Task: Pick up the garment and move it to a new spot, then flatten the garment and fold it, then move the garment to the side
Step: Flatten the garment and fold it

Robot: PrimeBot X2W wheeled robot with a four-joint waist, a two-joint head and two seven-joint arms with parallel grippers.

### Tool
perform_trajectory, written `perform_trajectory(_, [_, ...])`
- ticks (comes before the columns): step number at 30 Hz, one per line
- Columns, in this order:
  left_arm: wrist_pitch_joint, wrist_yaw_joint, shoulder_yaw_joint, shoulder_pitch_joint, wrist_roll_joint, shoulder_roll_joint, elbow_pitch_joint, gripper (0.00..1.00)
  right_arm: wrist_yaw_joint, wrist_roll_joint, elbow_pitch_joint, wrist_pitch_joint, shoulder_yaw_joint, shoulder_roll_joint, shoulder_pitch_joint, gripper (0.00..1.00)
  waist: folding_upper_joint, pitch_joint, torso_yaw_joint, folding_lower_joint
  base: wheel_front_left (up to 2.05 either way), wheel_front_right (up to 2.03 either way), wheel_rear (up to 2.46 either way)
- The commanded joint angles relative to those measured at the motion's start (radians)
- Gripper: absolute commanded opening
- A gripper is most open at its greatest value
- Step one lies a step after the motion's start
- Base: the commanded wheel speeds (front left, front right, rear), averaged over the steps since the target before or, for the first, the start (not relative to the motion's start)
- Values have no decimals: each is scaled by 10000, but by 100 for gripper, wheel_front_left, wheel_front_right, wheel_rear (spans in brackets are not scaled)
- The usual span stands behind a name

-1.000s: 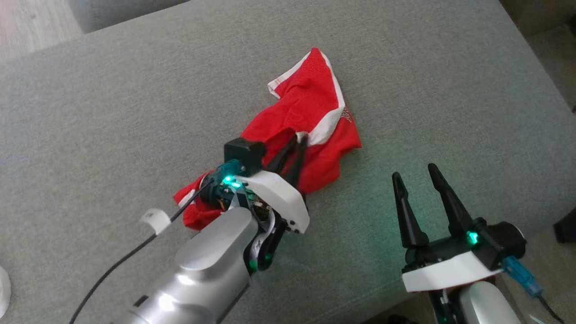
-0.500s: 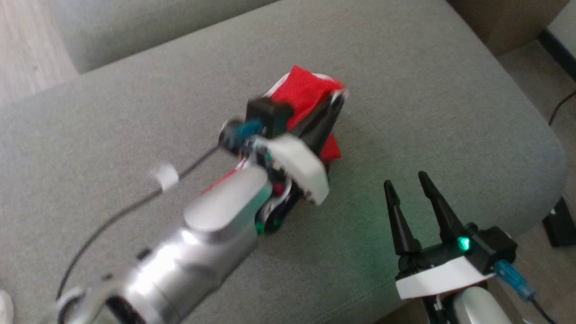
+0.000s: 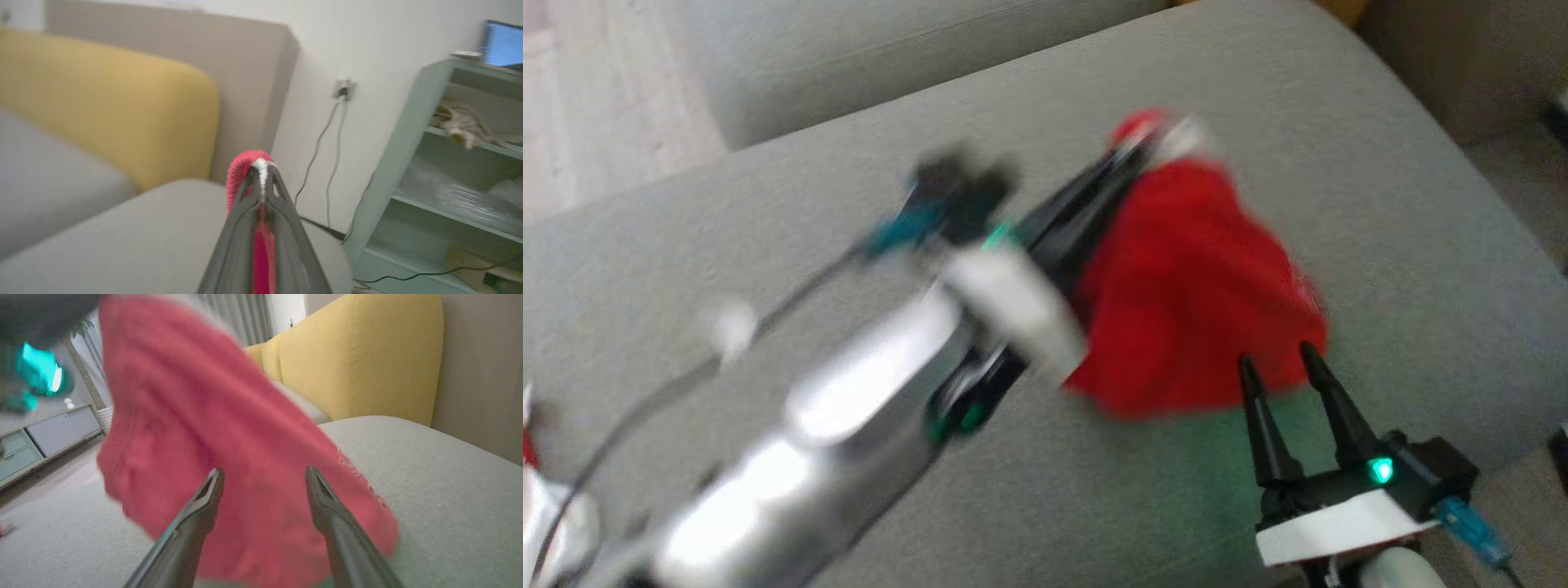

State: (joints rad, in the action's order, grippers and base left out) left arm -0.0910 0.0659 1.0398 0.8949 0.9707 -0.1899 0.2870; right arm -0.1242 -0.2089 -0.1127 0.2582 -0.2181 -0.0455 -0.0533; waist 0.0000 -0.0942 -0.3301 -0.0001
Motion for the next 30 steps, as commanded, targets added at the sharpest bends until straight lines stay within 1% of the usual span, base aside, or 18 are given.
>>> perform_trajectory(1, [-133,-94,-291,-222,116,-427,-226,0,-65,-87,325,36,-166,-47,186,100,0,-174,366,1,0,0,0])
perform_trajectory(3, [-516,-427,-303,-1375,252,-1014,-526,0,-65,-573,183,36,40,-47,108,100,0,-304,691,1,0,0,0])
perform_trajectory(5, [-953,-788,-282,-2310,175,-1509,-650,0,-65,-787,0,36,145,-47,92,100,0,-438,1068,1,0,0,0])
perform_trajectory(7, [-1265,-1023,-291,-3024,64,-1869,-674,0,-65,-926,-207,36,177,-47,127,100,0,-557,1394,1,0,0,0])
perform_trajectory(9, [-1453,-1223,-322,-3466,-146,-2107,-614,0,-65,-934,-439,36,203,-47,186,100,0,-675,1723,1,0,0,0])
perform_trajectory(10, [-1571,-1355,-460,-3764,-271,-2200,-509,0,-65,-926,-663,36,244,-80,297,100,0,-752,2008,1,0,0,0])
perform_trajectory(13, [-1655,-1486,-611,-3913,-671,-2335,-284,0,-65,-667,-933,36,266,-347,588,100,0,-848,2336,1,0,0,0])
perform_trajectory(17, [-1692,-1581,-841,-3852,-1156,-2363,34,0,-65,-476,-1549,36,463,-708,1173,100,0,-980,2716,1,0,0,0])
perform_trajectory(20, [-1701,-1536,-1061,-3784,-1383,-2329,209,0,-65,-726,-2252,36,392,-1025,1830,100,0,-1068,2879,1,0,0,0])
perform_trajectory(22, [-1703,-1459,-1177,-3756,-1523,-2297,297,0,-65,-1066,-2907,-79,159,-1330,2416,100,0,-1126,2939,1,0,0,0])
perform_trajectory(25, [-1705,-1371,-1269,-3712,-1726,-2203,407,0,-65,-1451,-3691,-919,-497,-1977,3469,100,0,-1247,3008,1,0,0,0])
perform_trajectory(28, [-1706,-1256,-1300,-3658,-1877,-2093,521,0,-65,-1779,-4363,-2232,-1090,-2627,4466,100,0,-1361,3072,1,0,0,0])
perform_trajectory(30, [-1706,-1192,-1313,-3626,-1957,-1995,591,0,-65,-2039,-4667,-3051,-1521,-2946,5004,100,0,-1422,3135,1,0,0,0])
